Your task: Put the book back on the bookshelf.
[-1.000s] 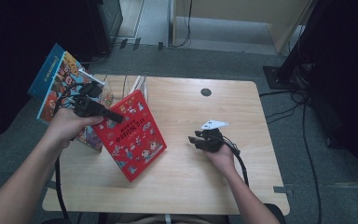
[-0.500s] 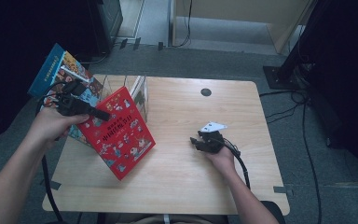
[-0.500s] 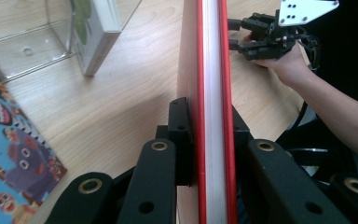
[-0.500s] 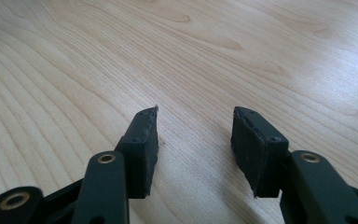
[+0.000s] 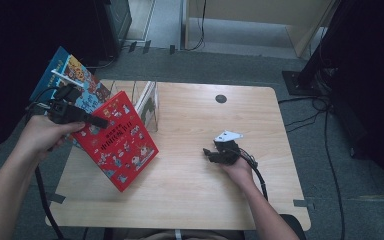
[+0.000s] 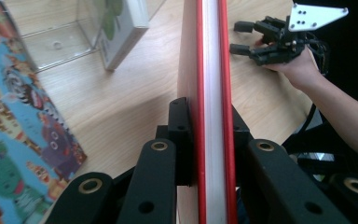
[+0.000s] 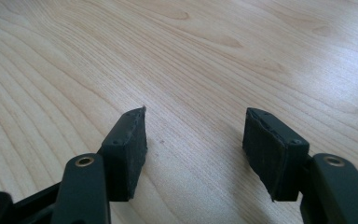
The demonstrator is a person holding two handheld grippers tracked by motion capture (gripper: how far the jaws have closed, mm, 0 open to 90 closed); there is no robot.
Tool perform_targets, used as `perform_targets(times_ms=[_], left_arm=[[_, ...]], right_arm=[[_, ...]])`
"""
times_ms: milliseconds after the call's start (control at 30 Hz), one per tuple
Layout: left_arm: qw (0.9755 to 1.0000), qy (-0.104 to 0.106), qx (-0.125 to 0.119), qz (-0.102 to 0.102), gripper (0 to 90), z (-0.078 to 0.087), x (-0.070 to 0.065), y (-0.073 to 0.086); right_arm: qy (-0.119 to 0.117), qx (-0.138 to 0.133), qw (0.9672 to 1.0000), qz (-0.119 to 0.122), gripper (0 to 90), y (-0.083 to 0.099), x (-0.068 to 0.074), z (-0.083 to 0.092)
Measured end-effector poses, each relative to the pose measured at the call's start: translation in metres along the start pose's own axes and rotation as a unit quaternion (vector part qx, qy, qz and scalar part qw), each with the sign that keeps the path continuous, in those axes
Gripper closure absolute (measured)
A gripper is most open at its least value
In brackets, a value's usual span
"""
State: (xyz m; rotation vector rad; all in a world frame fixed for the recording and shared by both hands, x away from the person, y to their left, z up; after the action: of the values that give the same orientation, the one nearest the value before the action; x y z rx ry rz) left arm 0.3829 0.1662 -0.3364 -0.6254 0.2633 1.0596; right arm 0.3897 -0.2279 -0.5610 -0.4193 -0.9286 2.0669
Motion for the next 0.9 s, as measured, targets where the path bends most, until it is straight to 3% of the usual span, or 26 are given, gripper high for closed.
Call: perform_targets(times_ms=[500, 900], left_arm=[[0.9991, -0.021, -0.010, 0.034, 79.6, 0.027, 0.025, 0.011], [0.9969, -0.055, -0.016, 0.053, 79.7, 0.037, 0.040, -0.001]], right_arm=[[0.004, 0.001, 1.0000, -0.005, 39.0, 0.000, 0.001, 0.000], [0.003, 0.001, 1.0000, -0.005, 39.0, 0.000, 0.001, 0.000]])
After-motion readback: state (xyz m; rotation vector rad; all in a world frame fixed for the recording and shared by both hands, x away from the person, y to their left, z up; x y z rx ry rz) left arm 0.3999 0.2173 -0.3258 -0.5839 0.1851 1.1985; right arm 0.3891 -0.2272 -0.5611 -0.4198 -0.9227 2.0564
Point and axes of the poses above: each handheld gripper's, and its own axes: z roughly backward along the jaws, y roughly out of its underside, x roughly to its left, the point moved 6 cm from there along -z, roughly forward along the jaws, and after that the axes turned 2 degrees about x, right-handed, at the moved point
